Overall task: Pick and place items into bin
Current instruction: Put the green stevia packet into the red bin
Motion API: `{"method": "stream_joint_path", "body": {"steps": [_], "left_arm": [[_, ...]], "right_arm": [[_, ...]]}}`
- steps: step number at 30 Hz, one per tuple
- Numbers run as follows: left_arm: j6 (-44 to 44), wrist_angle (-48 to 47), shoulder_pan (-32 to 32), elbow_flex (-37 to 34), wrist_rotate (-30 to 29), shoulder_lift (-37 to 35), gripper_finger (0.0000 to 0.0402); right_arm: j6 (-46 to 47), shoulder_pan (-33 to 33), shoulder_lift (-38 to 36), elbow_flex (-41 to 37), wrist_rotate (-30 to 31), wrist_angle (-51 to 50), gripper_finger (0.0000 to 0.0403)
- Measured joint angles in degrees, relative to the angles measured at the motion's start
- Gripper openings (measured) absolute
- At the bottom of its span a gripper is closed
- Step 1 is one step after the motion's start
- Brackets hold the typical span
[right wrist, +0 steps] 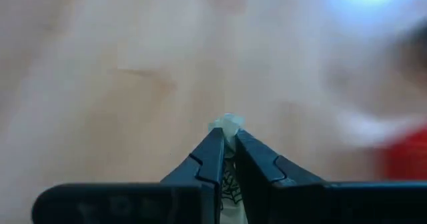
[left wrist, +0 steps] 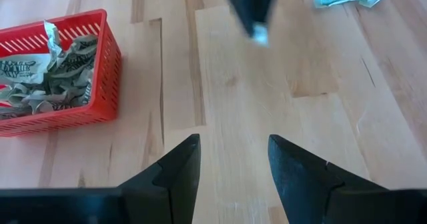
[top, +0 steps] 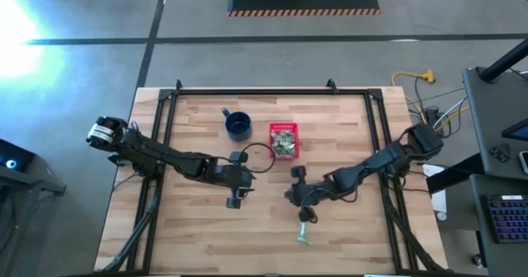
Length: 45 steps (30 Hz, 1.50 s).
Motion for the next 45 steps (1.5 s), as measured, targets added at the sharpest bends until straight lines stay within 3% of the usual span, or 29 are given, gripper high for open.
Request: {"method": "stream_joint_path", "body": {"steps": [7,14,18,24,27,37,45], "left_arm": [[0.3,0.2,0.0,-0.2,0.0,0.0,0.0160],[0.3,0.3,0.0,-0.5,-0.1,0.0,0.0160],[0.2,0.1,0.0,-0.7,-0.1,0.0,0.0160],[0.1,0.3,0.0,-1.1,-0.2,0.0,0.0160],[0.1,0.6,0.0,-1.7,-0.2,0.0,0.0160],[0.0,2.1,0.0,-2.8,-0.2,0.0,0.0160],[0.0,2.1,0.0,-2.8,-0.2,0.0,0.0160]], "right_arm": [[-12.0,-2.6,-5.1,2.0,25.1,-1.6,0.0027],[-14.7,-13.9,-7.5,2.7,26.7,-1.2,0.0027],[-14.7,-21.8,-7.4,3.0,22.4,-0.9,0.0027],[-10.5,-32.1,-6.7,3.0,2.2,1.2,0.0027],[-8.8,-35.3,-5.5,3.0,-4.0,1.6,0.0027],[-8.2,-37.1,-2.0,3.0,-6.7,1.4,0.0033],[-7.4,-37.1,-2.4,3.0,-6.7,1.5,0.0094]]}}
